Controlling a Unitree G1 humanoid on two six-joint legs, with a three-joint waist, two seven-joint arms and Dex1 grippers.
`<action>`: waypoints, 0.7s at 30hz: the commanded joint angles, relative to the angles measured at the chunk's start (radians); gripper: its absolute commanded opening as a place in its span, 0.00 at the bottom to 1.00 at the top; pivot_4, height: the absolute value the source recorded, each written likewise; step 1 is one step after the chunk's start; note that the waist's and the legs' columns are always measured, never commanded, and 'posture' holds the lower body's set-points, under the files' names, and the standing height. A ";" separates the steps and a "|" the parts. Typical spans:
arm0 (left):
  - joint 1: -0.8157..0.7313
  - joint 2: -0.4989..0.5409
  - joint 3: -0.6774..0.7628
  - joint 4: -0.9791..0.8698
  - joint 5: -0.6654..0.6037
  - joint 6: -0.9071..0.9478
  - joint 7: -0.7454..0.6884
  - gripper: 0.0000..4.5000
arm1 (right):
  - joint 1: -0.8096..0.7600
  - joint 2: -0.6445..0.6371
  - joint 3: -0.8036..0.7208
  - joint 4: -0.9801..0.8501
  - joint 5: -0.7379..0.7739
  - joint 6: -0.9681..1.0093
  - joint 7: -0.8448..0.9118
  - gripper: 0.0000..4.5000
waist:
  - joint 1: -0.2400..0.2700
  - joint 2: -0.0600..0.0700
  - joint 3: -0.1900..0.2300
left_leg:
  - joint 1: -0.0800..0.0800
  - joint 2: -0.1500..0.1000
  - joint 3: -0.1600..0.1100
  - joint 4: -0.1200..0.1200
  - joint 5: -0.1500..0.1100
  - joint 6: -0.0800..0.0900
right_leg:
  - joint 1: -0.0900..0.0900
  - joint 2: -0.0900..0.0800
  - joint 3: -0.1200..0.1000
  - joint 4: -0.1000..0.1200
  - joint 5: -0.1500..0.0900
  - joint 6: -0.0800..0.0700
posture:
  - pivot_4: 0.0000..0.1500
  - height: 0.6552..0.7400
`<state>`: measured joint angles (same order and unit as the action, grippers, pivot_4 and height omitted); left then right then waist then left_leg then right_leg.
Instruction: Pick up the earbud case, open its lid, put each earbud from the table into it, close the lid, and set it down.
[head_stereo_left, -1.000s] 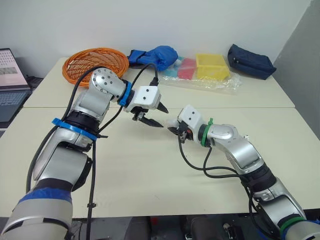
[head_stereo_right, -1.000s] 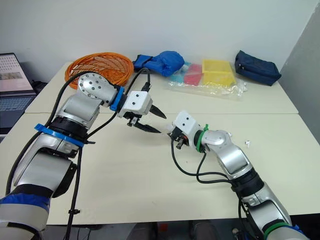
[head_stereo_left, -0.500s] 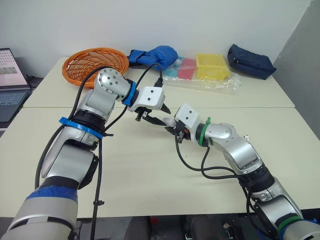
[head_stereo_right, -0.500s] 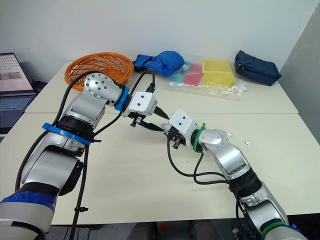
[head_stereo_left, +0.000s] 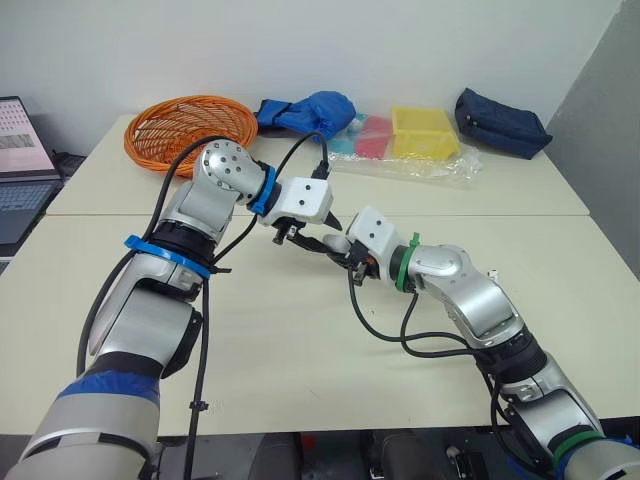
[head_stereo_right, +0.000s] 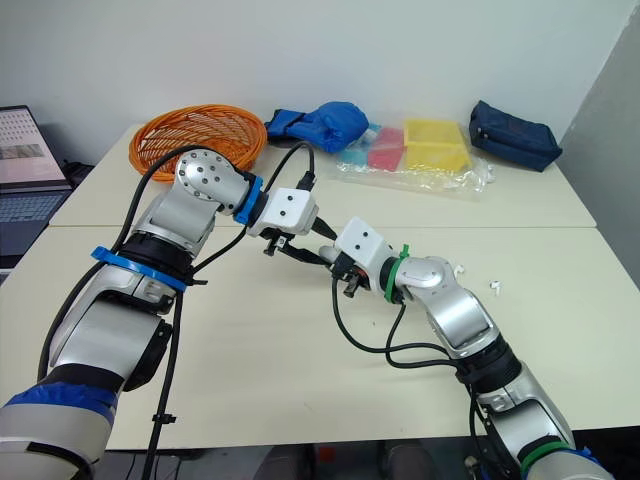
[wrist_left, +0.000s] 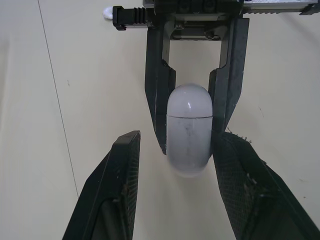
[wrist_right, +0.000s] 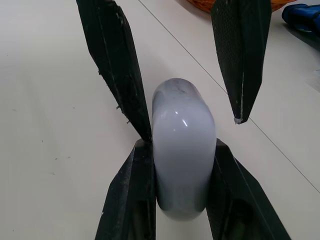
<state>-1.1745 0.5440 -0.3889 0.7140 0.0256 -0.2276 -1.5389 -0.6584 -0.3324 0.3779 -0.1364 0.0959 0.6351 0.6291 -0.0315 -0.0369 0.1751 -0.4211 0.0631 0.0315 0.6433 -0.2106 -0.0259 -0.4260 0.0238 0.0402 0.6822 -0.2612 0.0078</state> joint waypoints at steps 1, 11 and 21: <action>-0.025 -0.003 0.025 -0.010 0.003 -0.015 -0.003 0.30 | -0.023 0.008 -0.016 -0.062 -0.006 -0.014 0.001 0.19 | 0.000 0.000 0.000 | 0.000 0.000 0.000 0.000 0.000 0.000 | 0.000 0.000 0.000 0.000 0.000 0.000 | 1.00 1.00; -0.023 -0.006 0.027 -0.009 0.011 -0.015 -0.011 0.17 | -0.021 0.009 -0.020 -0.065 -0.021 -0.002 0.008 0.19 | 0.000 0.000 0.000 | 0.000 0.000 0.000 0.000 0.000 0.000 | 0.000 0.000 0.000 0.000 0.000 0.000 | 1.00 1.00; -0.009 -0.010 0.043 -0.025 0.000 -0.006 0.005 0.17 | -0.025 -0.002 -0.016 -0.050 -0.037 -0.012 0.028 0.19 | 0.000 0.000 0.000 | 0.000 0.000 0.000 0.000 0.000 0.000 | 0.000 0.000 0.000 0.000 0.000 0.000 | 1.00 1.00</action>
<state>-1.1730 0.5371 -0.3859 0.7146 0.0400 -0.2399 -1.5596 -0.6589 -0.3404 0.3775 -0.1478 0.0581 0.6409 0.6510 -0.0315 -0.0369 0.1751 -0.4210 0.0631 0.0315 0.6436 -0.2106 -0.0259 -0.4260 0.0238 0.0403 0.6825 -0.2611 0.0077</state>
